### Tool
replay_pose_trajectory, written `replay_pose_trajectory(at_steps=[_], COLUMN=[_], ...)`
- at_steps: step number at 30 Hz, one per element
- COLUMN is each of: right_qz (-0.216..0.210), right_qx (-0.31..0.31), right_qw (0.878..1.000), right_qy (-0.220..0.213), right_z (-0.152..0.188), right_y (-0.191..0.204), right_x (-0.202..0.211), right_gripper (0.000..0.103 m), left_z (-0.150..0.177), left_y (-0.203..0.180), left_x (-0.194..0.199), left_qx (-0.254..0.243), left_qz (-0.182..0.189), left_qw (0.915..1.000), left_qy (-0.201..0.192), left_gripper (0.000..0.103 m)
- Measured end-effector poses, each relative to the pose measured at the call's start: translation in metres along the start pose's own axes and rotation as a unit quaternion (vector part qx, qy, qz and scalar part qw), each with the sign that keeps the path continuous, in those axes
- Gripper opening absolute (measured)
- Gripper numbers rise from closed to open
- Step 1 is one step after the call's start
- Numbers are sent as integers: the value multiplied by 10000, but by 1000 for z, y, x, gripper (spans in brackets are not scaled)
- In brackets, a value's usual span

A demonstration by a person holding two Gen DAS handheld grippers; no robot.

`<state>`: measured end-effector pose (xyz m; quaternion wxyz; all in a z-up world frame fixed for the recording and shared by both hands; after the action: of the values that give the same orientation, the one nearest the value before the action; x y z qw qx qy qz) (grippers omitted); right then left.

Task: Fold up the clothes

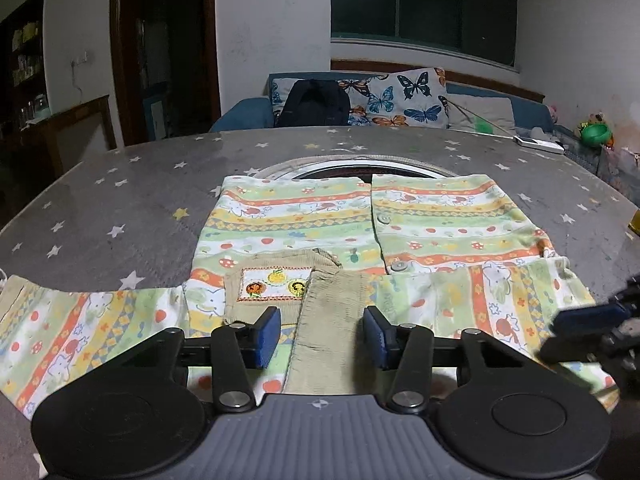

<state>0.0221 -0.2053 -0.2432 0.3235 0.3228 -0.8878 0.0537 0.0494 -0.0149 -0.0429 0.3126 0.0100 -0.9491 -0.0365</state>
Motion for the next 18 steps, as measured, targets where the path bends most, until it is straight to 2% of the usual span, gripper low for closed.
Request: replay_pose_trajectory(at_steps=[8,13,18], right_qz=[74,-80,-352], right_qx=[102,21,121], right_qw=[9998,10000,9991], right_qy=[126,14,-225], right_z=[24,7,-21], right_y=[1,6,26], right_x=[28,27,5], right_gripper=[24,24,25], left_z=[6,5,4], left_y=[2,12,31], left_x=[11,23,34], left_qx=[-189,-1,235], left_qz=[-33,6,-91], left_qw=[9998,10000,9997], left_qy=[-88,-86,-80], left_gripper=[51,51,54])
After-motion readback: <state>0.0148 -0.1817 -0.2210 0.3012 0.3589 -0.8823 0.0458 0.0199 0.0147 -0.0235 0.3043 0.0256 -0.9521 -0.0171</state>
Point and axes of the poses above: each gripper's, at about its wrist camera, not at the fingertips, and x roughly against the way its jaws point, y to its left, z to its underside, the point moved 9 cm from there along -x, roughly the way its jaws point, and after that the axes turned 7 degrees about -z, right-handed, at the moved point
